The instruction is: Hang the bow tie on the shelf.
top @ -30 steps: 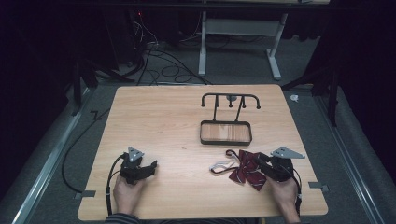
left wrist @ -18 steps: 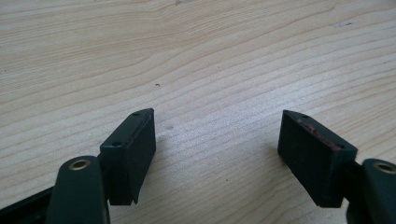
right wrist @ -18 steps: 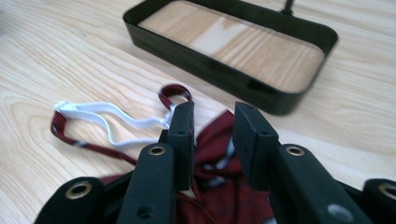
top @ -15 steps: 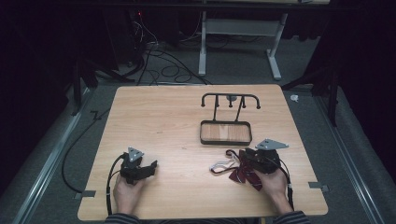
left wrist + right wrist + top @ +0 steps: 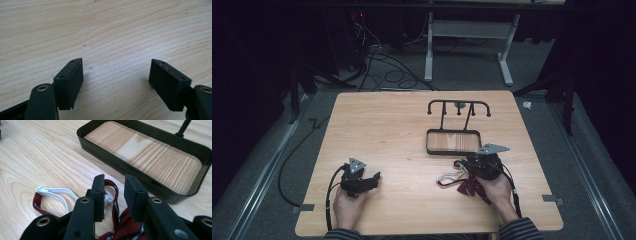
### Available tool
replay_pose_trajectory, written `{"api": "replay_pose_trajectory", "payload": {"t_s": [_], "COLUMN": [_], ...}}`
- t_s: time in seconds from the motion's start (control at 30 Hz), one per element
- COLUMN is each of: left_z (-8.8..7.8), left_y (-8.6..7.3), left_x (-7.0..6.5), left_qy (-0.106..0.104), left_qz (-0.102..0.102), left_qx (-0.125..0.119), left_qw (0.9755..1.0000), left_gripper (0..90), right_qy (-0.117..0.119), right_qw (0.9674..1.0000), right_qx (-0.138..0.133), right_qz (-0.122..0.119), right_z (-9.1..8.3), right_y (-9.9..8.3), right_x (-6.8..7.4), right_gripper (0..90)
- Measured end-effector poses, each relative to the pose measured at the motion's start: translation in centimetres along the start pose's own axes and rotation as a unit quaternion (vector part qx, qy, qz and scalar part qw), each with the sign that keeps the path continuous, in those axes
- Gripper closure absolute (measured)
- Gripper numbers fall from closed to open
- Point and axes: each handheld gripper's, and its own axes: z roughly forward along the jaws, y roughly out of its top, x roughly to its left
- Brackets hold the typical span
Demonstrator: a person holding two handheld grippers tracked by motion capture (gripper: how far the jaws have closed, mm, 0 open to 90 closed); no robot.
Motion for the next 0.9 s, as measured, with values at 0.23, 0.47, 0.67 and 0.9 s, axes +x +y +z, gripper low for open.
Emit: {"api": "replay_pose_trajectory", "payload": {"t_s": [0.23, 0.47, 0.67, 0.9], "left_z": [0.0, 0.0, 0.0, 0.0], "left_y": [0.0, 0.0, 0.0, 0.0], "left_x": [0.0, 0.0, 0.0, 0.0], "left_qy": [0.000, 0.000, -0.001, -0.001], "left_qz": [0.000, 0.000, -0.001, -0.001], "left_qx": [0.000, 0.000, 0.000, 0.000], "left_qw": [1.0000, 1.0000, 1.0000, 1.0000], "left_gripper": [28.2, 28.2, 28.1, 28.1], "right_qy": [0.004, 0.007, 0.008, 0.008], "right_qw": [1.0000, 0.9998, 0.9996, 0.9992], "right_qx": [0.004, 0.013, 0.023, 0.037], "right_qz": [-0.004, -0.010, -0.016, -0.013], "right_z": [0.7, 1.2, 2.0, 2.9], "right_y": [0.6, 1.2, 1.5, 1.4], "right_x": [0.0, 0.2, 0.3, -0.1], "right_gripper": [72.4, 72.7, 73.6, 74.7]}}
